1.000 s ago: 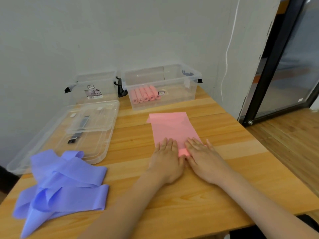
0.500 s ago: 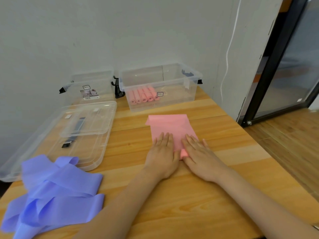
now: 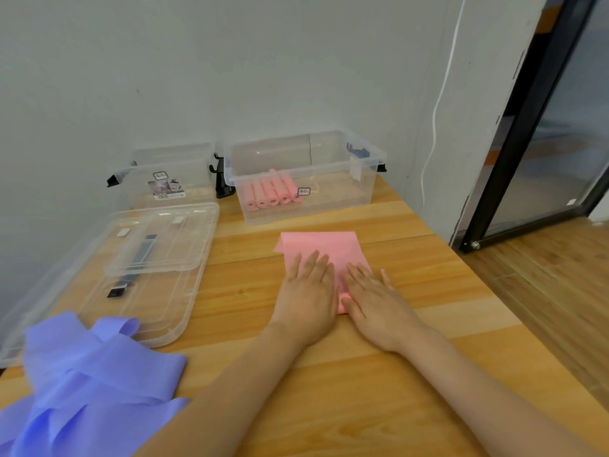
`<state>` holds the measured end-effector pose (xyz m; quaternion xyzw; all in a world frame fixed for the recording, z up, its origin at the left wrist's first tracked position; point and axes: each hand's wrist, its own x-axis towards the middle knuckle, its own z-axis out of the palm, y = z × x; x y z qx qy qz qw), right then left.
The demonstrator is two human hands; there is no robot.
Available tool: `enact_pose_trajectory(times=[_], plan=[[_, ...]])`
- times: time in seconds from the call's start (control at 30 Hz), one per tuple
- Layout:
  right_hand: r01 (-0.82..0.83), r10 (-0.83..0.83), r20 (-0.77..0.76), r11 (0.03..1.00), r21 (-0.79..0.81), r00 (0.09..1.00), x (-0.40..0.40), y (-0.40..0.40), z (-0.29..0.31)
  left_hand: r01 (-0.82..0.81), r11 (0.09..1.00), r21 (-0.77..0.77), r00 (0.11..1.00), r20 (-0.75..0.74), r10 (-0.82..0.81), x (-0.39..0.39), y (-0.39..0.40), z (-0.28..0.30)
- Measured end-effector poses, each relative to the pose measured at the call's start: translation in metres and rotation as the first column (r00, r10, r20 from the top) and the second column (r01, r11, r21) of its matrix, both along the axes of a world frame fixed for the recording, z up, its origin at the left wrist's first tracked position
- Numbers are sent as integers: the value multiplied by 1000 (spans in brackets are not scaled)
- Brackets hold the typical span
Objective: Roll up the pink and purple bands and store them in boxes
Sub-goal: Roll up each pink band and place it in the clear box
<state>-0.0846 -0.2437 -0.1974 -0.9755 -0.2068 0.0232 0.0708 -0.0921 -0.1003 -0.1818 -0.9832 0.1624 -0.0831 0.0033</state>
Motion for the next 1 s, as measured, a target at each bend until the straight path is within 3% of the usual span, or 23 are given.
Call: enact_pose_trajectory(times=[0.1, 0.17, 0.23, 0.5, 0.57, 0.63, 0.73, 1.0], plan=[[-8, 8, -16, 1000, 25, 1000, 1, -3, 4, -37, 999, -16, 999, -16, 37, -28, -6, -14], [-17, 15, 38, 999, 37, 999, -6, -5, 6, -38, 998, -48, 995, -98, 33, -38, -7, -23], [-24, 22, 79, 999, 29, 997, -16, -5, 3, -68, 996, -51, 994, -88, 63, -36, -4, -24], [-19, 20, -45, 1000, 14, 999, 16, 3, 5, -14, 1000, 17, 989, -146, 16, 7, 3, -19], [-40, 42, -57, 998, 44, 997, 19, 1, 8, 35, 999, -36, 990, -133, -39, 9, 8, -17], [-46, 50, -30, 990, 133, 998, 16, -7, 7, 74, 977, -198, 995, -56, -87, 4, 18, -18], [-53, 10, 143, 953, 300, 990, 4, -22, 2, 39, 897, -440, 998, 53, -17, -5, 33, -22], [-89, -42, 341, 928, 360, 939, -12, -29, -10, 115, 865, -489, 992, 100, -75, -21, 34, -22]])
